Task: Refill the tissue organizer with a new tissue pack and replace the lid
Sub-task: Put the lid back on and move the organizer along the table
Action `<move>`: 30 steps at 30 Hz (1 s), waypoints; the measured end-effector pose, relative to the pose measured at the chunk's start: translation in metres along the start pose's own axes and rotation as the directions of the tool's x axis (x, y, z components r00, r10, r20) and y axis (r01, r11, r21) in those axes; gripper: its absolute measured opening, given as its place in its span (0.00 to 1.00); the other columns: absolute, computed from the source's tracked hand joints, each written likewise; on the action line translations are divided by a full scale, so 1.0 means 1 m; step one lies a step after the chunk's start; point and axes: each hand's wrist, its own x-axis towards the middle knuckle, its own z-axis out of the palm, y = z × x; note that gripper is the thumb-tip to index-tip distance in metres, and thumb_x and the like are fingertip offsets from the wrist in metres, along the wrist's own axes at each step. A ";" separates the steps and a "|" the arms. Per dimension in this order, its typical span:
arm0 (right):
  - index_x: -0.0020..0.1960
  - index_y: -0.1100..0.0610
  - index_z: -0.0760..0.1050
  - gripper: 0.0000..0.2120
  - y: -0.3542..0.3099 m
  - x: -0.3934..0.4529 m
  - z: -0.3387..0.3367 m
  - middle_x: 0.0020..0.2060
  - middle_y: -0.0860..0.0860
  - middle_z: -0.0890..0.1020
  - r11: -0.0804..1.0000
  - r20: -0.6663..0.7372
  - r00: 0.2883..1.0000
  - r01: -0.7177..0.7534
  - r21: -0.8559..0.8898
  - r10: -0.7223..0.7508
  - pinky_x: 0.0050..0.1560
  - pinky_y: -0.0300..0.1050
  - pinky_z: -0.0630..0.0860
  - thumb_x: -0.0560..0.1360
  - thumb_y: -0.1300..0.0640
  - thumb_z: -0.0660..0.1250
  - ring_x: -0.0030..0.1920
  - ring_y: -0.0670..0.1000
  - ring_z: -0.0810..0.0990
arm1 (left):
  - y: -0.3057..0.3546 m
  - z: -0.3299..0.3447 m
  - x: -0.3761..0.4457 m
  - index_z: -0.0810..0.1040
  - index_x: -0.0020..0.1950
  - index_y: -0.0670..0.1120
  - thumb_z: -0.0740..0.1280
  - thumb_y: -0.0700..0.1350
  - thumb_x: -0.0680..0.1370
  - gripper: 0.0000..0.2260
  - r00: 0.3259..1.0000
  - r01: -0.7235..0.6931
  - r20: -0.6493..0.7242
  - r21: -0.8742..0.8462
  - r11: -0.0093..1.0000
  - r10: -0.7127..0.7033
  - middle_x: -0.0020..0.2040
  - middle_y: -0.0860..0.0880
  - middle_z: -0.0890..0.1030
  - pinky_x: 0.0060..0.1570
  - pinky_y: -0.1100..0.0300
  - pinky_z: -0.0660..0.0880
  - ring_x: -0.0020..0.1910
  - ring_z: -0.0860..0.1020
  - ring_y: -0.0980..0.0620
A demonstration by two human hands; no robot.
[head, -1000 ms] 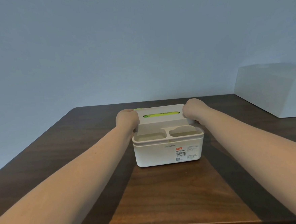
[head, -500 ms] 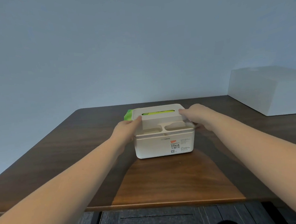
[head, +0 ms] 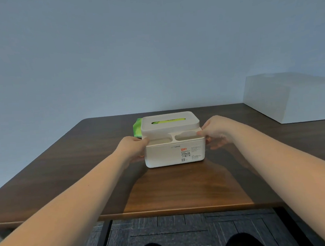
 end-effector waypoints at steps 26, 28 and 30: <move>0.41 0.67 0.74 0.11 0.035 0.047 -0.060 0.38 0.64 0.78 0.982 -0.278 0.953 -0.075 0.172 0.121 0.47 0.58 0.83 0.66 0.81 0.65 0.44 0.67 0.82 | 0.042 0.099 0.049 0.67 0.24 0.44 0.63 0.44 0.74 0.18 0.950 -0.204 -0.102 0.518 0.831 0.296 0.30 0.42 0.75 0.32 0.58 0.64 0.33 0.71 0.44; 0.40 0.66 0.74 0.12 0.045 0.060 -0.078 0.44 0.65 0.79 0.976 -0.342 0.931 -0.060 0.209 0.131 0.44 0.59 0.83 0.65 0.81 0.64 0.45 0.69 0.81 | 0.052 0.124 0.063 0.69 0.25 0.43 0.63 0.45 0.75 0.17 0.942 -0.234 -0.073 0.560 0.795 0.328 0.30 0.43 0.75 0.28 0.57 0.61 0.33 0.70 0.43; 0.41 0.66 0.74 0.11 0.056 0.076 -0.096 0.47 0.65 0.78 0.969 -0.387 0.911 -0.052 0.240 0.145 0.42 0.59 0.84 0.66 0.80 0.62 0.44 0.68 0.80 | 0.062 0.150 0.078 0.69 0.26 0.43 0.63 0.45 0.74 0.17 0.936 -0.257 -0.057 0.562 0.786 0.347 0.27 0.45 0.72 0.26 0.59 0.60 0.32 0.69 0.44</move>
